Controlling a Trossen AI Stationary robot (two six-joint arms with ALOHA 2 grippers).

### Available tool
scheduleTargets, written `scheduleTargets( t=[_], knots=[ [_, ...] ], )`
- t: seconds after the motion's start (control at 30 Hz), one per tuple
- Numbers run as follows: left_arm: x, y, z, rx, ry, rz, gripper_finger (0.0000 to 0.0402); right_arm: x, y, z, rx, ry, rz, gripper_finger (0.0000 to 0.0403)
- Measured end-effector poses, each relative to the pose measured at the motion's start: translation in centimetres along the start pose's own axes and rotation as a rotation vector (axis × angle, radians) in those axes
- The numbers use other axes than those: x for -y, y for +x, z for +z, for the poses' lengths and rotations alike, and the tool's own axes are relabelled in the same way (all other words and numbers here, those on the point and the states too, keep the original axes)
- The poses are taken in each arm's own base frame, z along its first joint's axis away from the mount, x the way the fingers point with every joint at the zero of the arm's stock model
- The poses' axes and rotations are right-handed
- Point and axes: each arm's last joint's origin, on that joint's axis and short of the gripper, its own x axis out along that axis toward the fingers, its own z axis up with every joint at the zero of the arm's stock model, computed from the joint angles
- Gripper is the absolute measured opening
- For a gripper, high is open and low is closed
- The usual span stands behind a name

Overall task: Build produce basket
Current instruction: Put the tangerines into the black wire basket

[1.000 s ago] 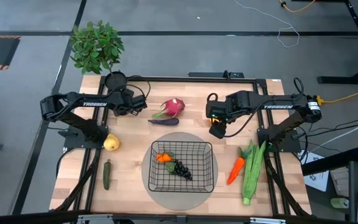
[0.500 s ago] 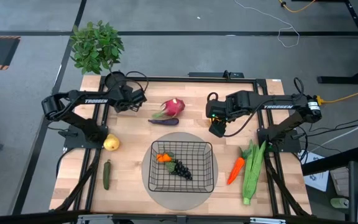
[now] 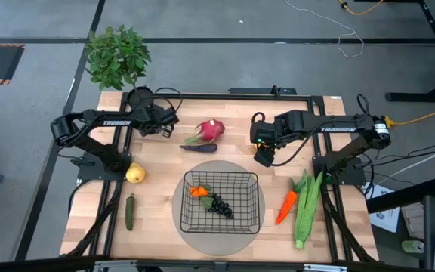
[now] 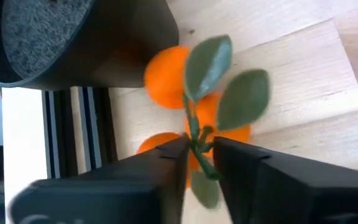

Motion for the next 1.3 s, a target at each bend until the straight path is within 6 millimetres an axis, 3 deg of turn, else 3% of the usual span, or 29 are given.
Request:
scheduleTargets(
  t=[0.1, 0.4, 0.63, 0.87, 1.03, 1.3],
  knots=[
    [0.0, 0.0, 0.0, -0.007, 0.031, -0.010, 0.0012, 0.0, 0.0, 0.0, 0.000, 0.000, 0.000, 0.0237],
    [0.7, -0.6, -0.5, -0.014, 0.101, -0.061, 0.0001, 0.0, 0.0, 0.0, 0.000, 0.000, 0.000, 0.0237],
    [2.0, -3.3, -1.0, 0.032, 0.176, -0.147, 0.0000, 0.0, 0.0, 0.0, 0.000, 0.000, 0.000, 0.0237],
    [2.1, -9.7, 0.9, 0.149, 0.206, -0.257, 0.0000, 0.1, 0.0, -0.2, -0.017, 0.004, -0.009, 0.0237],
    [2.6, -16.7, 1.5, 0.249, 0.263, -0.568, 0.0000, 0.2, 0.0, -0.4, -0.043, 0.023, -0.024, 0.0237],
    [4.6, -26.7, -2.1, 0.455, 0.454, -1.149, 0.0000, 0.4, 0.0, -0.7, -0.070, -0.007, -0.036, 0.0237]
  ],
)
